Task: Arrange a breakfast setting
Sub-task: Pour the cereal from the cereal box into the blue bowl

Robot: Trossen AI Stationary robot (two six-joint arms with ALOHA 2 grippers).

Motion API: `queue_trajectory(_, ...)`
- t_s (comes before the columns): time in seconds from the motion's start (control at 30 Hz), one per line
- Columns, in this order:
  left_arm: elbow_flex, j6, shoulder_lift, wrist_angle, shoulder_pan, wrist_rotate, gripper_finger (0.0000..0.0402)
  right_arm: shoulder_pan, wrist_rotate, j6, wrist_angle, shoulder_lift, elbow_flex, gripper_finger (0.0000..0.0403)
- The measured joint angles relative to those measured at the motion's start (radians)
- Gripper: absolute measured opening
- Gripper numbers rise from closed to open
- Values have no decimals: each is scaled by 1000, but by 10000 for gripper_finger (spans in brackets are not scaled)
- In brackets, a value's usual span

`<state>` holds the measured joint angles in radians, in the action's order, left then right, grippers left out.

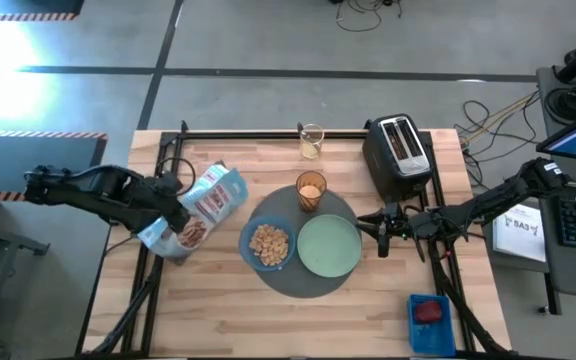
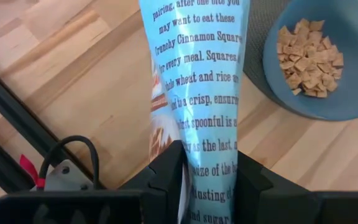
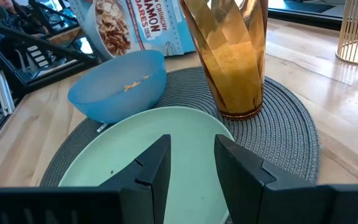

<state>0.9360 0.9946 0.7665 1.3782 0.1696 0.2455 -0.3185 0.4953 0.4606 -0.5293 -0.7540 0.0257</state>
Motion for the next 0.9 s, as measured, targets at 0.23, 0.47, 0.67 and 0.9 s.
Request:
queue_trajectory(0.23, -1, 11, 27, -34, -1, 0, 75, 0, 0, 0, 0, 0, 0, 114)
queue_trajectory(0.47, -3, 10, 48, -35, -2, -50, 92, 0, 0, 0, 0, 0, 0, 114)
queue_trajectory(0.67, -14, 11, 47, -6, -1, -130, 138, 0, 0, 0, 0, 0, 0, 114)
queue_trajectory(0.9, -60, 14, 37, -3, -1, -134, 198, 0, 0, 0, 0, 0, 0, 114)
